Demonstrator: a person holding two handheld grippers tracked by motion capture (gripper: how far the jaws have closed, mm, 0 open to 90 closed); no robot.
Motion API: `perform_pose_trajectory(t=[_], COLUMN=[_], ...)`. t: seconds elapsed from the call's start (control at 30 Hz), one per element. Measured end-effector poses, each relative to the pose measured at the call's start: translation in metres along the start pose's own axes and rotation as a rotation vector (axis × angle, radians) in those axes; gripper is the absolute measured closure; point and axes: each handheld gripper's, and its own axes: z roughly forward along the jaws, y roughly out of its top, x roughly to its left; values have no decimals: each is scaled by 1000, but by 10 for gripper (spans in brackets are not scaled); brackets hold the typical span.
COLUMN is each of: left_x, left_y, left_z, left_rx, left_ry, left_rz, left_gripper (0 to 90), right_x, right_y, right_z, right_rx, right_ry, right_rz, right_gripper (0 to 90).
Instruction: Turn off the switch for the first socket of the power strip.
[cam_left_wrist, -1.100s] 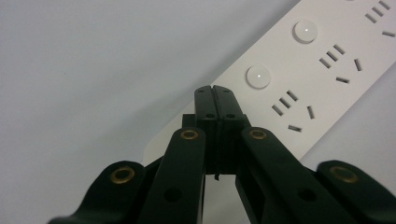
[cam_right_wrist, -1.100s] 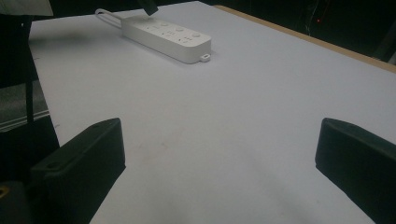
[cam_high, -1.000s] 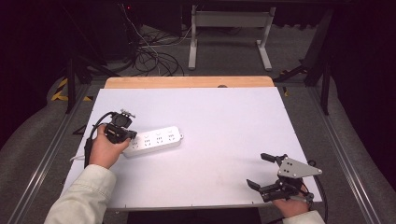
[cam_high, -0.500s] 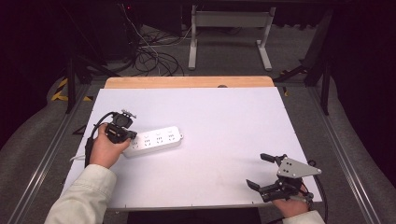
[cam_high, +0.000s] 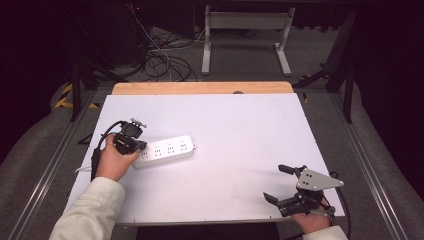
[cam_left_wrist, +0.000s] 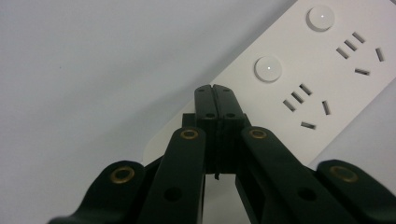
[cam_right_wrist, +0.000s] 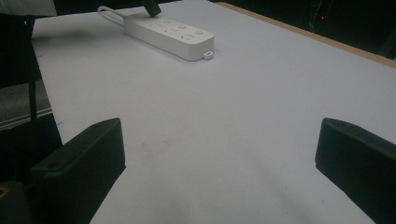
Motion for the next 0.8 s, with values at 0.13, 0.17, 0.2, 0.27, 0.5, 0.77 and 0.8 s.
perform_pose_trajectory(t=[0.13, 0.17, 0.2, 0.27, 0.5, 0.77, 0.8], left_x=[0, 0, 0, 0, -1, -3, -4], left_y=[0, 0, 0, 0, -1, -2, -2], left_z=[0, 0, 0, 0, 0, 0, 0], left_rx=[-2, -1, -1, -3, -12, -14, -13], left_ry=[-3, 0, 4, 3, 6, 24, 31], left_rz=[-5, -1, -1, -2, 0, 10, 16], left_gripper=[900, 900, 900, 900, 900, 900, 900], right_x=[0, 0, 0, 0, 0, 0, 0], right_y=[0, 0, 0, 0, 0, 0, 0], right_z=[0, 0, 0, 0, 1, 1, 1], right_rx=[2, 2, 2, 2, 6, 11, 11], right_ry=[1, 1, 2, 1, 4, 5, 5], right_rz=[0, 0, 0, 0, 1, 1, 1], right_gripper=[19, 19, 19, 19, 20, 19, 19])
